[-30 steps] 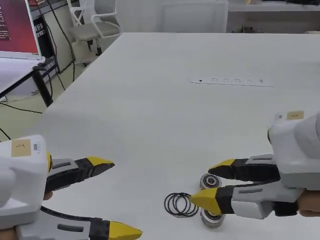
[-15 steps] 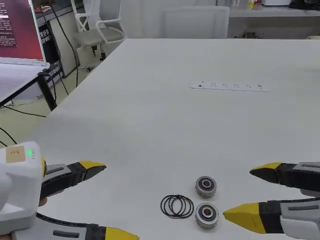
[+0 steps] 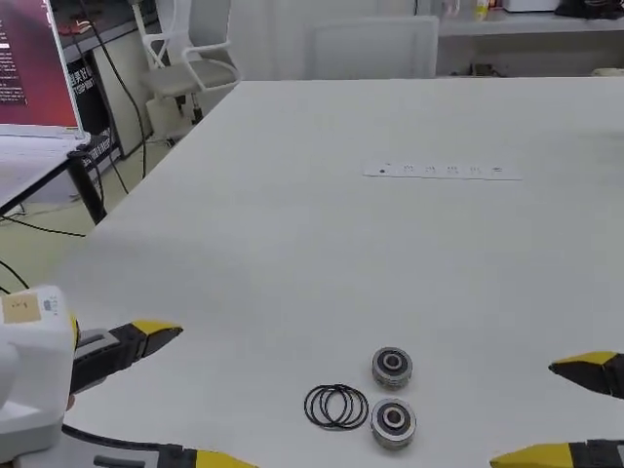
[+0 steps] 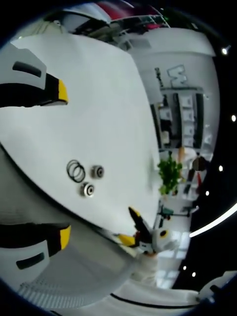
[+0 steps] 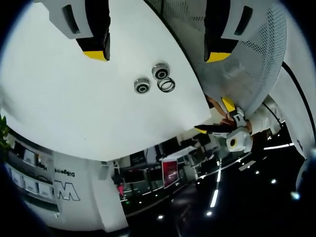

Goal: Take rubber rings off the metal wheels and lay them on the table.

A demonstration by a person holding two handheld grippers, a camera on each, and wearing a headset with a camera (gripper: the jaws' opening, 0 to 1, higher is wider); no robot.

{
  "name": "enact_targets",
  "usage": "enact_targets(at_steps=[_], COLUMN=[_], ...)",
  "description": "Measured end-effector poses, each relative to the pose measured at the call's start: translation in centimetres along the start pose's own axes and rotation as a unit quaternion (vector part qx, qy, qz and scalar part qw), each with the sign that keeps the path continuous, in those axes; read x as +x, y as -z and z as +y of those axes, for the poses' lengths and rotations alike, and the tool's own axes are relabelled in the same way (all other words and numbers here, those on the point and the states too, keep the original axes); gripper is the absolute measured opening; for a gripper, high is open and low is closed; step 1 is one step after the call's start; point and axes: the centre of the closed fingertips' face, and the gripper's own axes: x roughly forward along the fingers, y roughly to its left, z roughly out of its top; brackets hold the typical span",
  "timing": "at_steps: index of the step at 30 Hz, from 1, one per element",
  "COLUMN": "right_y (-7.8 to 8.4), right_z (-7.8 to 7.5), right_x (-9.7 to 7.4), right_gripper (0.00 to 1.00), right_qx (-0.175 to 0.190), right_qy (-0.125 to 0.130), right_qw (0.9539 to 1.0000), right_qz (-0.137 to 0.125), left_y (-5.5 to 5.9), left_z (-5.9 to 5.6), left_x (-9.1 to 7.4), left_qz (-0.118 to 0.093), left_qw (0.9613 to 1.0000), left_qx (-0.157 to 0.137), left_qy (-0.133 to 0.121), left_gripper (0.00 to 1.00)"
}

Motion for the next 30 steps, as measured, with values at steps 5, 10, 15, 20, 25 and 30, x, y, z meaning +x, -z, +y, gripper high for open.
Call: enact_targets(at_steps=[5,10,15,20,25,30], right_y=[1.4,2.8,4.1,4.3,4.6,4.7], right_z=[0.0,-0.5,-0.8,-1.1,-0.6,-0.5], right_x=[0.2,0.1,-0.2,-0.5,-0.6,-0.6], right_gripper=[0.84,0.91,0.92,0.9,0.9,0.89], right_qx=[0.018,0.044,0.065,0.066,0.052,0.051], right_qy=[0.005,0.02,0.027,0.037,0.028,0.027], right_qw=[0.9998,0.9988,0.9974,0.997,0.9979,0.9979], right_qz=[0.004,0.005,0.015,0.016,0.026,0.027], left_y=[0.4,0.5,0.5,0.9,0.8,0.9], left_z=[0.1,0.3,0.2,-0.1,-0.2,-0.2], left_x=[-0.1,-0.1,0.1,0.3,0.5,0.5], left_qz=[0.004,0.009,0.01,0.021,0.02,0.023], left_qw=[0.9999,0.9997,0.9996,0.9994,0.9994,0.9994], left_qx=[-0.01,-0.015,-0.02,-0.02,-0.02,-0.019], left_qy=[-0.007,-0.015,-0.016,-0.017,-0.017,-0.017], left_gripper=[1.0,1.0,1.0,1.0,1.0,1.0])
